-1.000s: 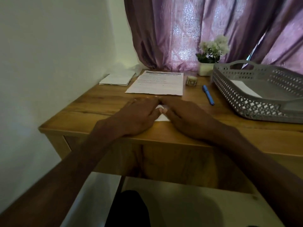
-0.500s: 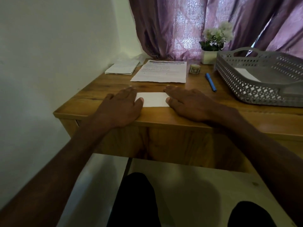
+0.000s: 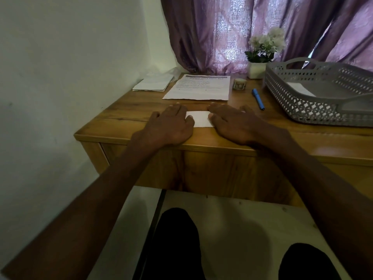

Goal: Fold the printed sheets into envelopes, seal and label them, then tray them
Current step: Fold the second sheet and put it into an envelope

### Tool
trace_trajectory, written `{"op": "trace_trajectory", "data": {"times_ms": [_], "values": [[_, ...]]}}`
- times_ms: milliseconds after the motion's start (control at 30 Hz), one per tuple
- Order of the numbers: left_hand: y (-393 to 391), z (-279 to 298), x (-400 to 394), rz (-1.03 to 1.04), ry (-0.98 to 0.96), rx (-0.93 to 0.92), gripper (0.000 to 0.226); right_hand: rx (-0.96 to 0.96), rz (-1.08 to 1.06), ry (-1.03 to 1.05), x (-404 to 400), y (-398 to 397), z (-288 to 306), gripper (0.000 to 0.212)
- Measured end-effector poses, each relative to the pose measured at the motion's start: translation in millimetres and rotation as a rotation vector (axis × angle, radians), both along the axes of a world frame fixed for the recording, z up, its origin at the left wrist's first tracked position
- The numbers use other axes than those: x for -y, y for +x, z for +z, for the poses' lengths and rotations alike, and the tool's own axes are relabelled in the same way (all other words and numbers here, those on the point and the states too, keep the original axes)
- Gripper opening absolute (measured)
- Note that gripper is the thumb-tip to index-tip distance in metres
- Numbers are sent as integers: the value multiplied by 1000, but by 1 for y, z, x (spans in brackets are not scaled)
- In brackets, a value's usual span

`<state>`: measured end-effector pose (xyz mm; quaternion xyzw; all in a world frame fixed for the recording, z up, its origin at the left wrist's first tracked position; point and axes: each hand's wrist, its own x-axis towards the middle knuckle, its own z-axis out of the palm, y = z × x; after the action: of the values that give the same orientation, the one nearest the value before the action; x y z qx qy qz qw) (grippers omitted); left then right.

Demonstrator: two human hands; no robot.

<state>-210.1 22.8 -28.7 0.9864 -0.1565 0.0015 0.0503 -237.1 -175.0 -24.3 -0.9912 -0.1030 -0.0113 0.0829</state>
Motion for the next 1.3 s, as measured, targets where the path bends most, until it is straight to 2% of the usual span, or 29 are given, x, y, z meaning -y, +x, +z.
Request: {"op": "trace_trajectory", "data": {"times_ms": [167,267,400,500,767,833,900,967,1100,1167,1233,1300], "values": [[-8,-9,2,222,-64,33,85,28,-156,3,8,-10,-10,64],[-9,-12,2,263,-99,56,96,46,-223,36,6,-10,-11,69],[-9,-14,-1,104,-107,164,72,184,-356,119,9,-12,-14,83],[-8,-12,-2,16,-98,171,57,284,-415,151,10,-14,-15,85],[12,6,0,-35,-160,163,59,339,-439,239,11,-17,-16,73],[13,14,1,-25,-289,177,45,345,-436,268,12,-18,-15,72],[13,18,2,-12,-500,182,27,347,-421,324,12,-19,-15,74],[12,18,2,7,-743,172,18,386,-410,426,15,-19,-14,74],[10,20,3,96,-1224,77,19,472,-381,795,22,-22,-5,56],[9,22,3,164,-1373,-2,20,489,-404,933,23,-20,-4,63],[12,22,7,215,-1478,-73,21,423,-413,1069,20,-10,-2,65],[16,22,13,251,-1534,-102,22,261,-410,1305,18,12,3,73]]}}
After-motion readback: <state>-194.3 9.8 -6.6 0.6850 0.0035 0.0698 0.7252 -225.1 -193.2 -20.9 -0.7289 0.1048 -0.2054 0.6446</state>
